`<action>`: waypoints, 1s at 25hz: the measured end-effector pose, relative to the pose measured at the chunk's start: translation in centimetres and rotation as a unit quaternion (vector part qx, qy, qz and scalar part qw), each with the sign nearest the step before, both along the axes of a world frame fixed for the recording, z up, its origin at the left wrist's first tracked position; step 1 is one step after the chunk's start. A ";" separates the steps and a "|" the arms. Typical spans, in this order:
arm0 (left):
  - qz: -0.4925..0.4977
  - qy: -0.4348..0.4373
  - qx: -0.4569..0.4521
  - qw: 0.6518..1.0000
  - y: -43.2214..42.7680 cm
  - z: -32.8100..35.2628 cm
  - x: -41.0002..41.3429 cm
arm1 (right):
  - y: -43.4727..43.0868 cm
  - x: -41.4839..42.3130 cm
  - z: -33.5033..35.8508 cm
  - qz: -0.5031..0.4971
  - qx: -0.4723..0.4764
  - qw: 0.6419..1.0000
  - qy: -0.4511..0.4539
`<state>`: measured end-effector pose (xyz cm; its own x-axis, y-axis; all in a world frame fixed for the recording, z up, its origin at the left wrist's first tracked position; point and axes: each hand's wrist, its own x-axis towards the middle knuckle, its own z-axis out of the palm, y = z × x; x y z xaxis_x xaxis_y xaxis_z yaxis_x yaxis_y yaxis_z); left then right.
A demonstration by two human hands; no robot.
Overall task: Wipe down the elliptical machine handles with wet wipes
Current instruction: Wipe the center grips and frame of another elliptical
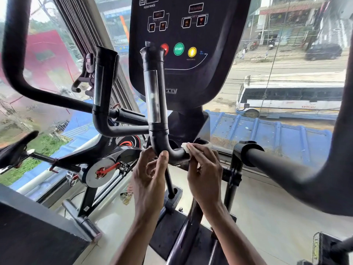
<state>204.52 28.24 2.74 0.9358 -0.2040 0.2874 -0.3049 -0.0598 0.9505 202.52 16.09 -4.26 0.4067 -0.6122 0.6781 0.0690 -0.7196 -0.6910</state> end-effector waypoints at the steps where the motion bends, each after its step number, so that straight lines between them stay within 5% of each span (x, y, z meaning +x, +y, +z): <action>1: -0.007 -0.002 -0.009 1.000 -0.2 0.0 -0.1 | 0.5 -0.2 0.4 0.016 -0.002 1.000 -0.013; 10: -0.015 0.003 -0.041 0.999 -0.5 0.0 -0.1 | 2.2 -0.9 1.9 0.037 -0.007 0.998 -0.043; 16: -0.019 0.008 -0.029 0.999 -0.4 0.0 -0.3 | -3.4 0.2 -1.8 -0.037 0.038 0.997 0.051; 22: -0.016 0.001 -0.016 1.000 0.1 0.2 0.3 | 0.3 -2.4 1.8 0.103 0.028 0.994 -0.007; 25: -0.013 -0.002 -0.003 1.000 0.3 0.2 0.5 | 0.2 -2.1 1.7 0.088 -0.009 0.996 -0.007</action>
<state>205.07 28.57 2.90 0.9286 -0.2273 0.2932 -0.3109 -0.0455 0.9494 200.43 16.29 -2.60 0.4978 -0.5195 0.6945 0.2049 -0.7076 -0.6762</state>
